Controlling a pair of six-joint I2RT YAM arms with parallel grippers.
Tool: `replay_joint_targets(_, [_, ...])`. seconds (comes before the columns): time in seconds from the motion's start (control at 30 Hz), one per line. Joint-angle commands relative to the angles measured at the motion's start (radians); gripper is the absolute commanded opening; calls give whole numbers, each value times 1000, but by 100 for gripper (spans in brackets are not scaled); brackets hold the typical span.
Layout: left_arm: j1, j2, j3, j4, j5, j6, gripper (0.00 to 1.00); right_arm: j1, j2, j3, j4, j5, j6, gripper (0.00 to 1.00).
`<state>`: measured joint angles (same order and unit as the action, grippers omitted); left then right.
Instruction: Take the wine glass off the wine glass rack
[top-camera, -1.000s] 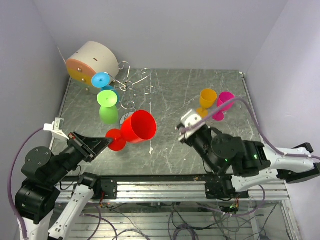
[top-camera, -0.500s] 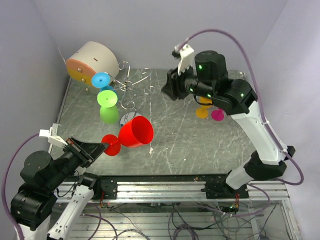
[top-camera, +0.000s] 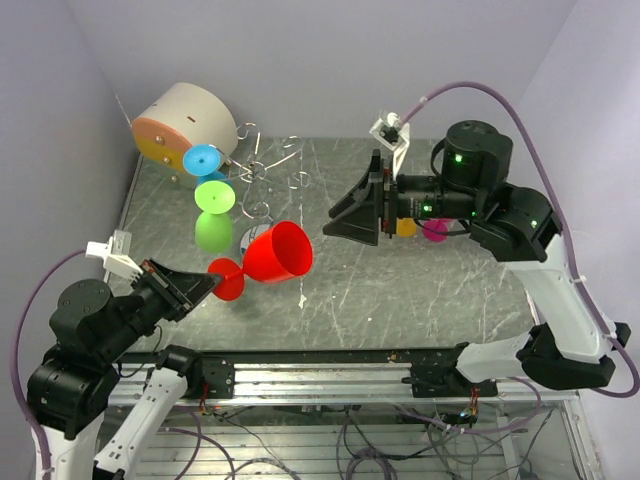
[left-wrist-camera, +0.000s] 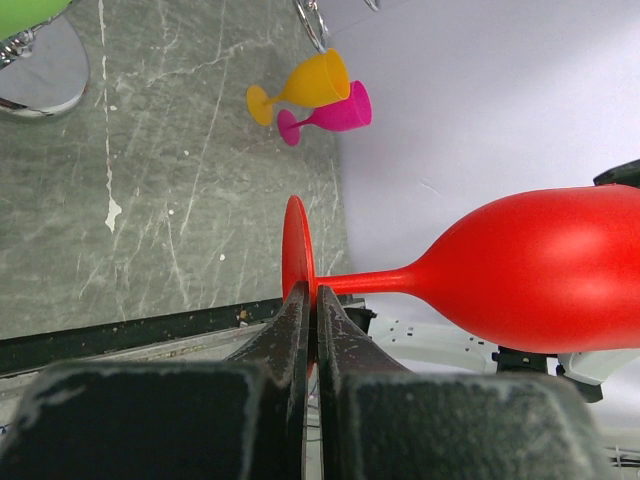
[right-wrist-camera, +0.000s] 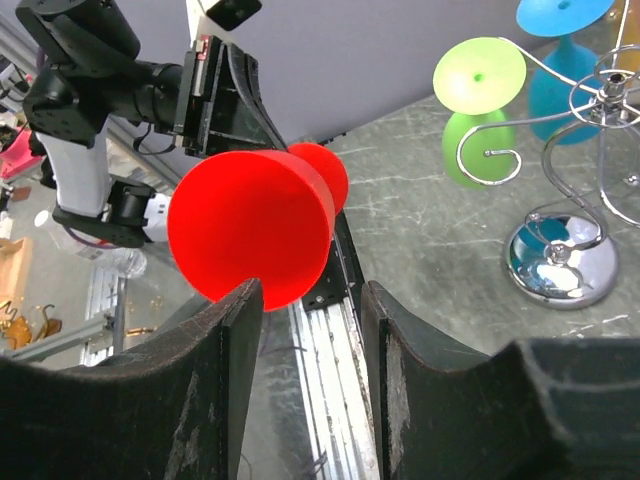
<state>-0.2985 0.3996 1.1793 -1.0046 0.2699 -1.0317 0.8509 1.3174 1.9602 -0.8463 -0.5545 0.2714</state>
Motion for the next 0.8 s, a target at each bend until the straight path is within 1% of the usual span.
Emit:
replay_joint_targets(0.0, [-3, 35, 9, 73, 27, 27, 7, 3, 49, -18, 33, -38, 26, 43])
replay_joint_targets(0.23, [-4, 75, 32, 83, 38, 48, 7, 25, 90, 5, 41, -13, 31, 41])
replay_joint_targets(0.43, [-4, 77, 19, 105, 50, 41, 7, 81, 121, 9, 37, 45, 29, 40])
replay_joint_targets(0.5, [-4, 77, 17, 107, 52, 38, 7, 99, 131, 12, 30, 68, 27, 35])
replay_joint_targets(0.53, [-4, 77, 19, 108, 54, 38, 7, 107, 135, 14, 28, 77, 27, 29])
replay_joint_targets(0.63, [-4, 79, 24, 101, 53, 42, 7, 120, 143, 26, 18, 106, 30, 5])
replay_joint_targets(0.67, [-4, 80, 27, 95, 50, 43, 7, 120, 143, 34, 11, 130, 32, 0])
replay_joint_targets(0.73, [-4, 82, 33, 73, 39, 49, 16, 120, 139, 60, -11, 192, 25, 0])
replay_joint_targets(0.77, [-3, 83, 35, 60, 34, 50, 24, 120, 133, 75, -24, 229, 17, 0])
